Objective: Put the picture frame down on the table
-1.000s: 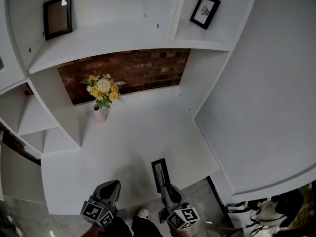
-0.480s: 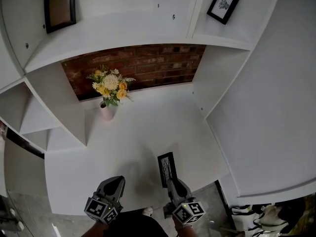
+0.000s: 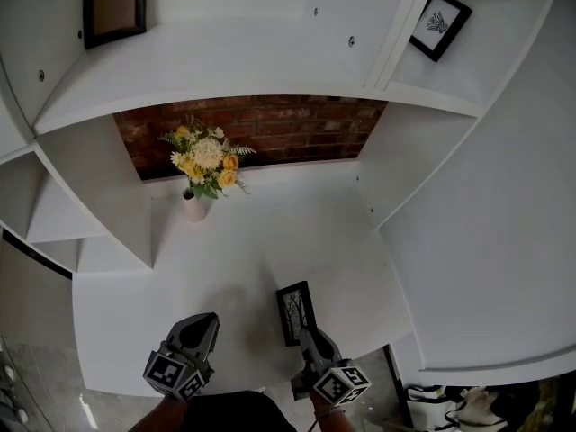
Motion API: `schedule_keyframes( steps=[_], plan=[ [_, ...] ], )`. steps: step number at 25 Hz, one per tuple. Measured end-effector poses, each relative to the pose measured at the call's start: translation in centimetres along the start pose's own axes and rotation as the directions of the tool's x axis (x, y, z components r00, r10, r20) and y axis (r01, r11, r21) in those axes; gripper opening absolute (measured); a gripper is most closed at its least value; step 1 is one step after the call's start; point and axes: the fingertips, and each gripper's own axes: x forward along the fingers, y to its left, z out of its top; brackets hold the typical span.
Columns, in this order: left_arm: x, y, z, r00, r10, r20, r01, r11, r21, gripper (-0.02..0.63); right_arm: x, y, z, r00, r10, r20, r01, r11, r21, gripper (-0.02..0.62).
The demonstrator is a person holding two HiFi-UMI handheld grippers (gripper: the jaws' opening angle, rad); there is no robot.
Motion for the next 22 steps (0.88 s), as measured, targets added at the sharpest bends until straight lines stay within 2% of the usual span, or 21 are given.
schedule_keyframes(
  steps=[4, 13, 18, 22],
  plan=[
    [0.6, 0.3, 0.0, 1.000, 0.000, -0.008, 0.000, 1.000, -0.005, 0.005, 0.7, -0.7, -0.3, 0.999, 0.024, -0.037, -0.022, 0.998, 0.054, 0.069],
    [1.1, 0.8, 0.0, 1.000, 0.003, -0.009, -0.004, 1.000, -0.007, 0.005, 1.7, -3.8, -0.8, 0.991, -0.074, -0.111, 0.080, 0.995, 0.054, 0.072],
    [1.1, 1.2, 0.0, 1.000, 0.015, -0.016, -0.015, 1.000, -0.014, 0.005, 2.3, -4.8, -1.1, 0.976, -0.132, -0.176, 0.129, 0.991, -0.031, 0.089],
    [1.3, 1.4, 0.0, 1.000, 0.021, -0.016, -0.021, 1.000, -0.012, 0.005, 3.0, -5.6, -1.4, 0.951, -0.199, -0.238, 0.172, 0.977, -0.129, 0.112]
  ],
)
